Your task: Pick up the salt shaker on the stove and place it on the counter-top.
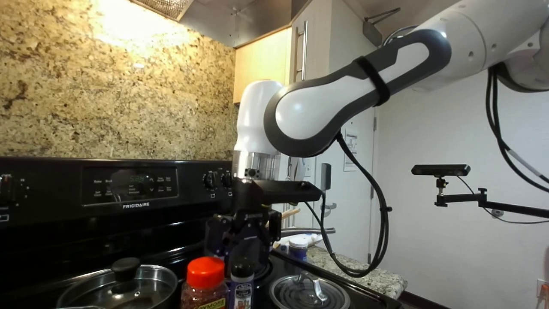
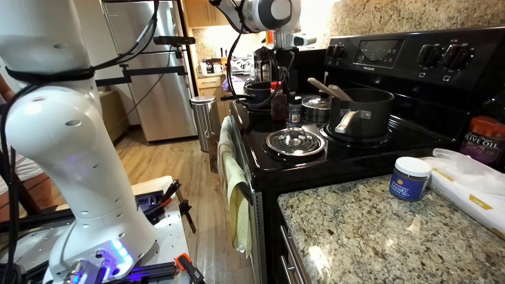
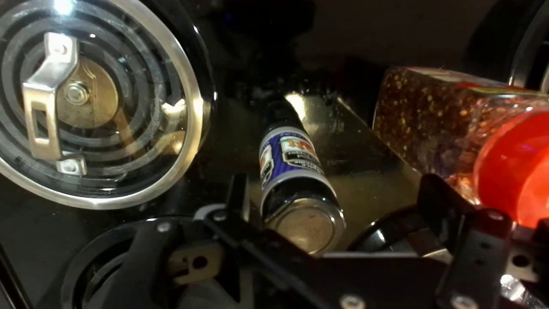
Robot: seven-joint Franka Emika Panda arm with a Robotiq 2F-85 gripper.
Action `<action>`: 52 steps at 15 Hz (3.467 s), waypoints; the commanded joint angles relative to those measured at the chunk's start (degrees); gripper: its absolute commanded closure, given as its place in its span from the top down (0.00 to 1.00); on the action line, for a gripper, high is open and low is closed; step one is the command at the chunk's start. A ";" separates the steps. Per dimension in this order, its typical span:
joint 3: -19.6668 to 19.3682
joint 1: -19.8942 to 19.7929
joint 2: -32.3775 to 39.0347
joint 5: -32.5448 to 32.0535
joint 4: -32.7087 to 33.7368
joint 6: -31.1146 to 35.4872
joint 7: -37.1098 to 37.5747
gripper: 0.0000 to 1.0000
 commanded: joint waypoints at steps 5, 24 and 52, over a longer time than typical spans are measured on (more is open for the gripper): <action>-0.30 0.11 -0.45 -1.73 -1.33 2.33 0.08 1.00; -0.75 0.83 4.68 -3.59 5.50 -5.88 -1.00 0.24; -12.84 -15.41 -27.97 1.93 -14.00 -10.06 -13.45 0.24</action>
